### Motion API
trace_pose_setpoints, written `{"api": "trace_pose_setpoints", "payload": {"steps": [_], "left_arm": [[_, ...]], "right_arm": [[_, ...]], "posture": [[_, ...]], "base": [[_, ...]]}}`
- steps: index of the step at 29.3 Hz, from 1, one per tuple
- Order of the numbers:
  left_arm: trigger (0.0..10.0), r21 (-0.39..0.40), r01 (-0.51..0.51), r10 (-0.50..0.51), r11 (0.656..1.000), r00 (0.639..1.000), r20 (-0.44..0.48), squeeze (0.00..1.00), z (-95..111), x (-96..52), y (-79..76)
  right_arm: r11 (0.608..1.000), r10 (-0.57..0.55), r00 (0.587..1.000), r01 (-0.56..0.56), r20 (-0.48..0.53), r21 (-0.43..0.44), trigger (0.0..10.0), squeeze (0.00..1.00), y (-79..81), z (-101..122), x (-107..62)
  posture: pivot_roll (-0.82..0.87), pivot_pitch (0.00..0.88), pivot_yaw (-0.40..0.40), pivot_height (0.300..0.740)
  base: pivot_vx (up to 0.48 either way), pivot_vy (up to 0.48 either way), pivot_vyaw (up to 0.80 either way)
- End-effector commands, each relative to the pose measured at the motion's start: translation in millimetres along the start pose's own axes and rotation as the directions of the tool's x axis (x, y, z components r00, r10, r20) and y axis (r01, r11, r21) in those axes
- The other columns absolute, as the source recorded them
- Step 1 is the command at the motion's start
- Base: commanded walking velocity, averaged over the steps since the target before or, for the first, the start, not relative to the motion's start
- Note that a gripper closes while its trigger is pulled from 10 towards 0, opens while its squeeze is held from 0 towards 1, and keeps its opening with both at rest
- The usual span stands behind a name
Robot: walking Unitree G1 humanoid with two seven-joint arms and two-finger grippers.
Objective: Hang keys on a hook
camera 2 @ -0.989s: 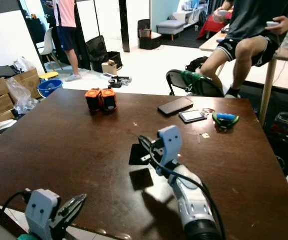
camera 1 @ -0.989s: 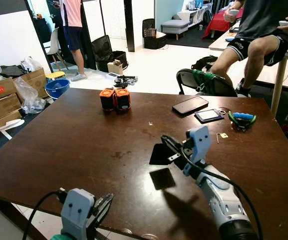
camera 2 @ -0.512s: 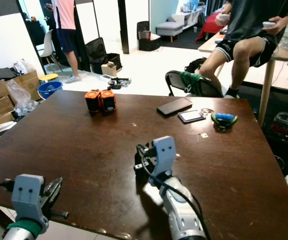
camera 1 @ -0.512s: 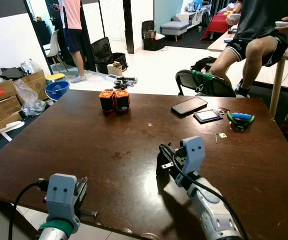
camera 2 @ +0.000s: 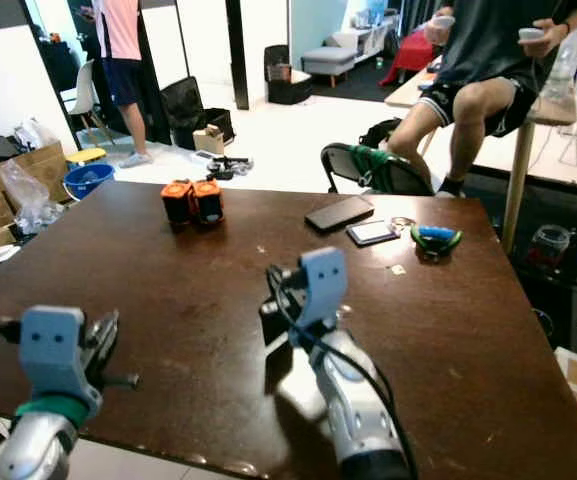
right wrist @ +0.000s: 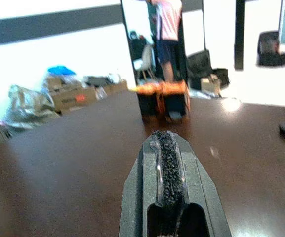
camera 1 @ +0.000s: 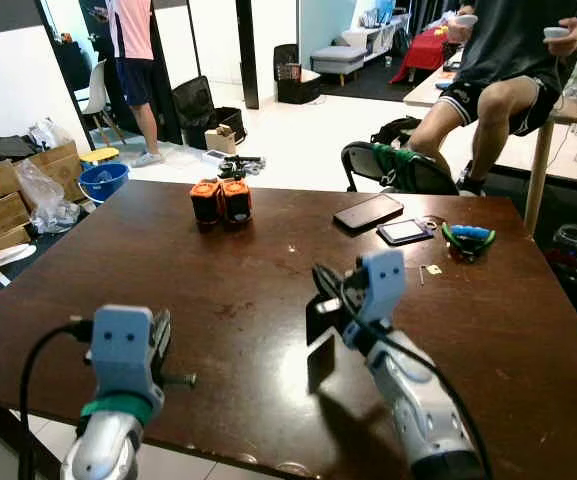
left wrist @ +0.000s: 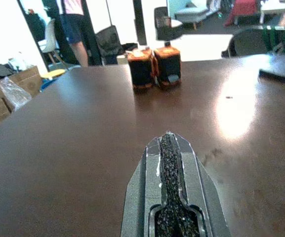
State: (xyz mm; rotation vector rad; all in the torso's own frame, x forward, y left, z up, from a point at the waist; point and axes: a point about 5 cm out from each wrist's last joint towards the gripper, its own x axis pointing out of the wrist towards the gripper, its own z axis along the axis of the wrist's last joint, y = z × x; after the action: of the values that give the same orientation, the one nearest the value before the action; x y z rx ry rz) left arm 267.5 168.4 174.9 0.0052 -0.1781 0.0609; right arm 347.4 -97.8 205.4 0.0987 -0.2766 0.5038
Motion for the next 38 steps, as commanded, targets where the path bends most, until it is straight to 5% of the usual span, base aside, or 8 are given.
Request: {"api": "trace_pose_setpoints", "payload": {"steps": [1,6,25,27,32,34,38], "left_arm": [[10.0,-0.009,-0.033,0.033,0.999,0.999,-0.005,0.0,4,0.8,7.7],[10.0,0.008,-0.041,0.041,0.999,0.998,0.04,0.0,12,4.4,6.4],[10.0,0.016,-0.027,0.027,1.0,1.0,-0.011,0.0,7,1.3,4.9],[10.0,0.003,-0.001,0.001,1.0,0.999,-0.038,0.0,-4,-0.5,1.5],[10.0,0.09,0.12,-0.093,0.989,0.96,-0.264,0.0,-68,-27.1,-16.3],[10.0,0.083,0.143,-0.114,0.986,0.952,-0.282,0.0,-77,-41.9,-24.8],[10.0,0.055,0.133,-0.112,0.99,0.953,-0.282,0.0,-78,-47.2,-28.7]], "right_arm": [[1.0,0.024,1.0,-0.024,0.002,0.016,10.0,0.0,3.7,2,1.1],[0.998,0.052,0.999,-0.052,-0.01,-0.017,10.0,0.0,5.3,0,1.1],[0.999,0.048,0.997,-0.048,-0.059,-0.003,10.0,0.0,5.5,-10,-4.8],[0.998,0.056,0.99,-0.054,-0.128,0.022,10.0,0.0,7.5,-27,-8.6],[0.989,-0.031,0.884,-0.04,-0.467,-0.142,10.0,0.0,4.2,-105,-49.4],[0.989,-0.128,0.858,0.073,-0.497,-0.129,10.0,0.0,-5.7,-115,-67.6],[0.982,-0.191,0.856,0.159,-0.48,-0.106,10.0,0.0,-14.8,-114,-74.4]], "posture": [[-0.02,0.0,0.134,0.74],[-0.03,0.0,0.125,0.74],[-0.02,0.0,0.131,0.74],[-0.02,0.0,0.131,0.74],[-0.02,0.0,0.128,0.74],[-0.02,0.0,0.132,0.74],[-0.02,0.001,0.138,0.74]], "base": [[0.0,0.0,0.0],[0.0,0.0,0.0],[0.0,0.0,0.0],[0.0,0.0,0.0],[0.0,0.0,0.0],[0.0,0.0,0.0],[0.0,0.0,0.0]]}}
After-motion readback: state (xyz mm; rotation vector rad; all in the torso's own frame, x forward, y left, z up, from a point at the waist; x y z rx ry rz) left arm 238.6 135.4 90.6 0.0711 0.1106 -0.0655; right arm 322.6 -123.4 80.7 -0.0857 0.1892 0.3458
